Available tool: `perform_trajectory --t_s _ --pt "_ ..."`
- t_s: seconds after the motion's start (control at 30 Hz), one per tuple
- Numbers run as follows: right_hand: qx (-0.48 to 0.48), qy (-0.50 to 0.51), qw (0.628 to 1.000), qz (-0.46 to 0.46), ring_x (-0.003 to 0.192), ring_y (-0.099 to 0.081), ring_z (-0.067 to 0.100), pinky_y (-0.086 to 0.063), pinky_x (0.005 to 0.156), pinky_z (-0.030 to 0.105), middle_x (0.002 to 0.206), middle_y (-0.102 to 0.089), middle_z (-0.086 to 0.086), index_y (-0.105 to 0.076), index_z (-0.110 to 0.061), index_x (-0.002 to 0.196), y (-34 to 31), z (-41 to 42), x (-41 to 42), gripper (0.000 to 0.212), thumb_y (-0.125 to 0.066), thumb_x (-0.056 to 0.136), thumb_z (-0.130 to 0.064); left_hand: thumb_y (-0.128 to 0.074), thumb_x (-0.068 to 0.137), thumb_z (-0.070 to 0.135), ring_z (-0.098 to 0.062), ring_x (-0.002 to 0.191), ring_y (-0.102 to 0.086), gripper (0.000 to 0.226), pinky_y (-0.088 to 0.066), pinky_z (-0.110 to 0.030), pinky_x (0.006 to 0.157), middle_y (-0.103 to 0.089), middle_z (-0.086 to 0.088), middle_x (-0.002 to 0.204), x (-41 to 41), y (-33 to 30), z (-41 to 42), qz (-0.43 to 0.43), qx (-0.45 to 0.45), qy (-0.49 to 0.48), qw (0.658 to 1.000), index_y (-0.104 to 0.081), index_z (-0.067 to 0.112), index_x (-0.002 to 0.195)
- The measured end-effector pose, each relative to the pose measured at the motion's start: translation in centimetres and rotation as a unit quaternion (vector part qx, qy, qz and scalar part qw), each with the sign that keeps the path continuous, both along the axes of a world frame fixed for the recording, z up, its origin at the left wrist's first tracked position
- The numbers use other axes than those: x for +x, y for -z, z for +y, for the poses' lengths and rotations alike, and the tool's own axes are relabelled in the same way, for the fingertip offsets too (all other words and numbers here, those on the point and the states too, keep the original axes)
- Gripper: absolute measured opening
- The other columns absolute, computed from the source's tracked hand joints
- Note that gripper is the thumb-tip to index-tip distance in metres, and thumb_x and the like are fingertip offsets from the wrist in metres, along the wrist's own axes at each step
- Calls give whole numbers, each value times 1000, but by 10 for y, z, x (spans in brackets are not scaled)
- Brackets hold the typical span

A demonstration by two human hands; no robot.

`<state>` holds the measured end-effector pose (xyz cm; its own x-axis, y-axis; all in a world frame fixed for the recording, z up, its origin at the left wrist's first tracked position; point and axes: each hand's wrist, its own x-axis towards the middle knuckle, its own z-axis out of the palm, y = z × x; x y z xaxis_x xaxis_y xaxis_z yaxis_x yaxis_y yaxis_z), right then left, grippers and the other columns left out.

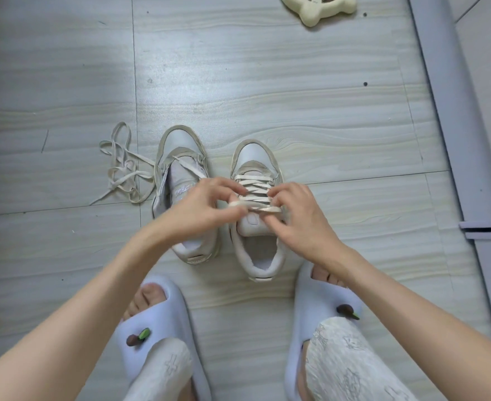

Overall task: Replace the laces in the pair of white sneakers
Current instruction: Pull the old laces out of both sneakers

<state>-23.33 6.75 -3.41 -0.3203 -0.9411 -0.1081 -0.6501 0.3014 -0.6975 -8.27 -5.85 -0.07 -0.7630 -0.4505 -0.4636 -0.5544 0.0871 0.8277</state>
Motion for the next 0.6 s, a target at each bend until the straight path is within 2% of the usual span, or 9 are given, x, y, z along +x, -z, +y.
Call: perform_trajectory --t_s 0.07,0.17,0.23,0.37,0.43,0.5,0.53,0.57,0.6 --pt "17 134 980 -146 86 -54 9 -36 78 20 84 -61 -9 -50 -21 64 -12 -9 -10 24 -67 80 -15 -70 76 36 -2 102 -57 22 -40 -17 88 -64 8 113 1 -14 -11 24 121 -42 991 -62 20 63" --pt "30 224 907 -355 63 -53 6 -39 70 24 57 -62 -11 -53 -16 63 -32 -19 -27 24 -65 83 -12 -67 75 47 -11 101 -60 33 -40 -28 93 -68 6 104 -2 -20 -21 9 97 -63 993 -68 14 82" --pt "13 207 887 -413 57 -55 11 -44 68 26 54 -62 -5 -55 -12 68 -44 -23 -36 17 -66 81 -14 -65 81 41 -13 89 -58 35 -39 -27 88 -68 2 92 -9 -23 -19 15 102 -70 992 -67 8 89" --pt "7 213 868 -449 55 -55 12 -48 61 23 55 -58 -2 -55 -9 79 -55 -33 -44 9 -62 85 -11 -52 92 21 -12 70 -57 20 -47 -20 66 -63 -4 75 -27 -32 -21 67 174 -148 971 -59 6 81" --pt "2 272 810 -520 67 -61 16 -55 67 27 69 -63 3 -55 -9 83 -53 -35 -49 8 -58 89 -14 -50 95 18 -15 76 -60 17 -50 -20 66 -64 -5 79 -31 -34 -34 94 202 -233 947 -59 6 87" --pt "-20 329 732 -596 87 -64 19 -56 79 31 92 -66 9 -56 -8 97 -46 -33 -56 16 -57 90 -23 -50 95 20 -19 97 -61 25 -51 -24 77 -65 -5 102 -34 -30 -45 83 160 -263 948 -59 4 112" --pt "-27 357 705 -612 96 -63 20 -55 85 33 103 -63 11 -54 -7 107 -40 -31 -58 24 -57 91 -25 -49 96 23 -19 108 -58 33 -49 -26 84 -62 -4 115 -34 -25 -47 42 91 -245 964 -55 6 124" --pt "-20 380 705 -598 103 -61 21 -52 89 34 111 -60 12 -51 -6 115 -35 -28 -59 30 -56 92 -24 -48 97 26 -20 115 -55 38 -46 -29 91 -59 -3 122 -33 -19 -45 -21 -17 -198 980 -52 7 129" --pt "-1 391 735 -554 105 -58 20 -50 89 33 113 -59 10 -51 -5 120 -29 -24 -56 33 -56 92 -22 -47 97 28 -21 118 -53 38 -42 -33 97 -59 -4 125 -29 -11 -41 -81 -136 -133 978 -53 9 129"
